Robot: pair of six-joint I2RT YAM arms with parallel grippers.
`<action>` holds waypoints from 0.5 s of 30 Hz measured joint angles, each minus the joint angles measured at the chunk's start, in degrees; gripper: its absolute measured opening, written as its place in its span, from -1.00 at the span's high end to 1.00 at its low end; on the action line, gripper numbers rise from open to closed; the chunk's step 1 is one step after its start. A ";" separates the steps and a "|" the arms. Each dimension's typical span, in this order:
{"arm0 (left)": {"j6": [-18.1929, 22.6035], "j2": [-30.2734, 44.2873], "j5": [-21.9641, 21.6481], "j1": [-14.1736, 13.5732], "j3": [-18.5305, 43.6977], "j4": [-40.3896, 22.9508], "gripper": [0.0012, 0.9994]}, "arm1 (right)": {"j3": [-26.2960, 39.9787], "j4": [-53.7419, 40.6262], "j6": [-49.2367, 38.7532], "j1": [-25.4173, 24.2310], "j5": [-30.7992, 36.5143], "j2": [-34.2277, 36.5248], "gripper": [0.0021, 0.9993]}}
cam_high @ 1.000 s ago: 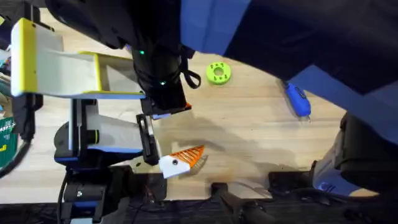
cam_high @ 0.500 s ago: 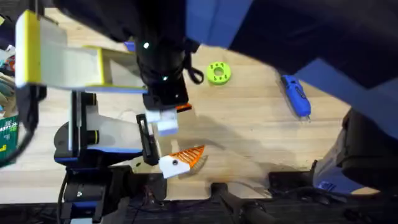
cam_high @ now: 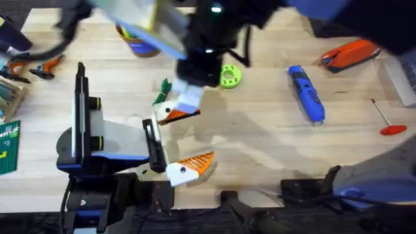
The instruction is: Pick up the gripper from the table and insert it into the empty holder that is missing its gripper. Then pick up a screw, insert it into the mounting hole, and use the screwdriver to tighten it. Finally, clean up the table by picking up the vegetable and placing it into the bucket.
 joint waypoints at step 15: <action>0.00 0.00 0.00 0.00 0.00 -0.01 -0.97 | -30.68 10.22 17.25 -22.04 0.00 -27.60 -0.86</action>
